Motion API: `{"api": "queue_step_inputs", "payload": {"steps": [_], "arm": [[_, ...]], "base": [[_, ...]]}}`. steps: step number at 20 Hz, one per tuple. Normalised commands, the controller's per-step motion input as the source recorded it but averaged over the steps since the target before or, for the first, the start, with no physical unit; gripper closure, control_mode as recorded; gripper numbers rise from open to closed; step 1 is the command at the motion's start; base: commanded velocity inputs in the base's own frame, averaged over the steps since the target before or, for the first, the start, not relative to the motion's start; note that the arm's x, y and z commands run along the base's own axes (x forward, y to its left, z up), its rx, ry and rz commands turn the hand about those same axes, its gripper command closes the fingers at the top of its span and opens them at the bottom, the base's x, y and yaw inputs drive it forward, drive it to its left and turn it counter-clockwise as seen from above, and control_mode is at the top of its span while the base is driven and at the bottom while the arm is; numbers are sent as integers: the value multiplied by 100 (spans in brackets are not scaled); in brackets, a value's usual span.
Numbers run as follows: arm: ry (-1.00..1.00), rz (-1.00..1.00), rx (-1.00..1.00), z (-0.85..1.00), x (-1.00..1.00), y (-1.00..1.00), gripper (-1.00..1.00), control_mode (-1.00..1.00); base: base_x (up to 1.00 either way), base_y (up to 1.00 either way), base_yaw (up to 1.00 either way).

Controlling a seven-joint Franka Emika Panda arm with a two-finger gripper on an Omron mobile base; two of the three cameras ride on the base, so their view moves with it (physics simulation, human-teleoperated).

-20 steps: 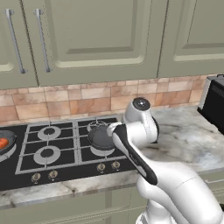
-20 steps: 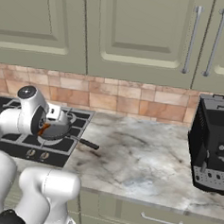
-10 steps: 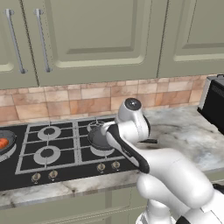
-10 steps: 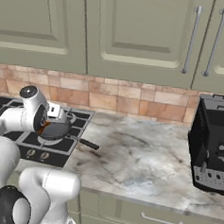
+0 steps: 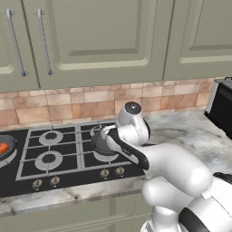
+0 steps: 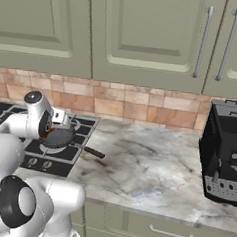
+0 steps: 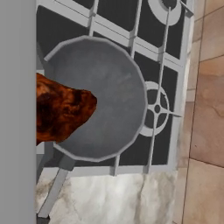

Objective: Place both pans onto different burners. Then place the squash and the chicken drumstick on different pans.

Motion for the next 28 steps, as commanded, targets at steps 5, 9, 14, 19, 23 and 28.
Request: {"api": "queue_step_inputs", "payload": {"steps": [5,9,14,19,23,28], "arm": [[0,0,0,-21,13,23,100,-100],[0,0,1,-11,11,13,100,-100],[0,0,3,-7,8,1,100,-100],[0,0,1,-14,9,0,100,-100],[0,0,0,-19,1,0,100,-100],[0,0,0,-24,0,0,100,-100]], "base": [[0,0,0],[0,0,0],[0,0,0],[0,0,0],[0,0,0],[0,0,0]]}}
